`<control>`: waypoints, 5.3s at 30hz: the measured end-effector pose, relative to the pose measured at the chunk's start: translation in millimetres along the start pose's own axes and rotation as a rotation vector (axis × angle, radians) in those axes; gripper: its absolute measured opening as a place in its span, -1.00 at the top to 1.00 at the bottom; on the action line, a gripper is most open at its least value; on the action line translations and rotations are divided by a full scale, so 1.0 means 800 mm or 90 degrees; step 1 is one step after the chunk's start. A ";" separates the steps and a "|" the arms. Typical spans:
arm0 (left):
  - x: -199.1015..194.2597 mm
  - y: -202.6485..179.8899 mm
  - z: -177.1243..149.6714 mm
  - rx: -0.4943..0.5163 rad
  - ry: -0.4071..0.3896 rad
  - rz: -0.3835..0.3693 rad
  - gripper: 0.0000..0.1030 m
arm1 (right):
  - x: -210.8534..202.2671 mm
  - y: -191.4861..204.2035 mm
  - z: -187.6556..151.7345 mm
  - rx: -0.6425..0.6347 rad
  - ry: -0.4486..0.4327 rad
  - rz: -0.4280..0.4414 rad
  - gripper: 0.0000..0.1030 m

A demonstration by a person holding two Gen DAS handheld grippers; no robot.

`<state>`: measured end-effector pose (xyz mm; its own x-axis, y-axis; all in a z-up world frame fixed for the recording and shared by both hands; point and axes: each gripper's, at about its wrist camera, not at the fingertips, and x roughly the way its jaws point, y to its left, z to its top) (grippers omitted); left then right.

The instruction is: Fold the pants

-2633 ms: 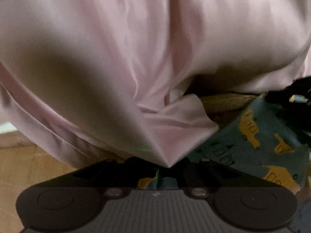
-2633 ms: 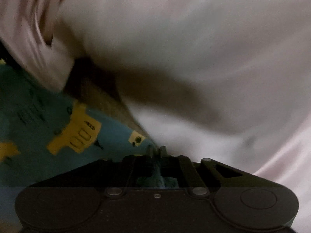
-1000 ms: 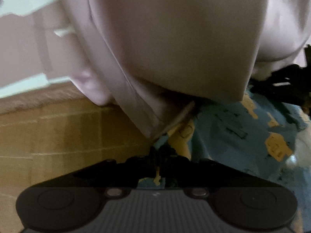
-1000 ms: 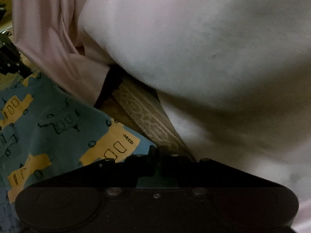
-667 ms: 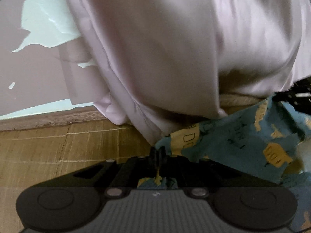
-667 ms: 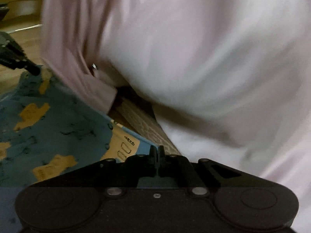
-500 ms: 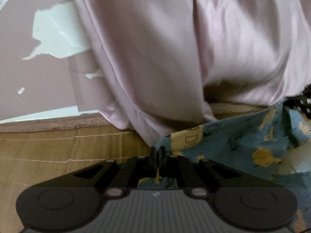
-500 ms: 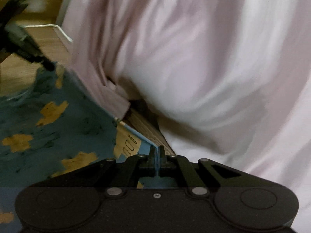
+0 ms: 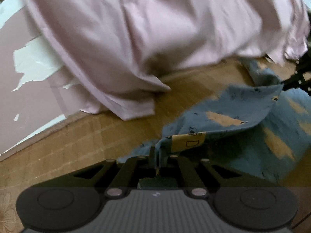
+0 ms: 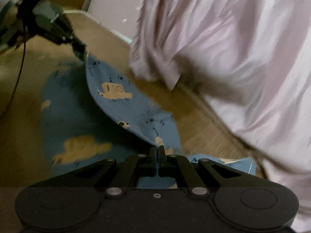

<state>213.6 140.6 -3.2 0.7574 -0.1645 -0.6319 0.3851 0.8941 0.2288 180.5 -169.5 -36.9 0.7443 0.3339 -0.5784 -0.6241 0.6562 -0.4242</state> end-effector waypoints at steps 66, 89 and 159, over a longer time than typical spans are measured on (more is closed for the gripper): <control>-0.027 -0.040 -0.071 0.162 0.068 -0.070 0.95 | -0.040 0.094 -0.046 -0.227 0.075 0.023 1.00; 0.009 -0.104 0.018 -0.100 0.059 -0.217 -0.47 | -0.012 -0.059 -0.017 0.070 0.080 -0.042 -0.59; 0.018 -0.401 0.066 0.034 0.018 -0.172 0.36 | 0.126 -0.254 -0.023 0.525 0.196 -0.061 -0.37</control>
<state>128.5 -170.9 -46.6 0.6086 -0.3819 -0.6955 0.5992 0.7959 0.0873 377.9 -281.4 -21.9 0.6132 0.1340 -0.7784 -0.1046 0.9906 0.0882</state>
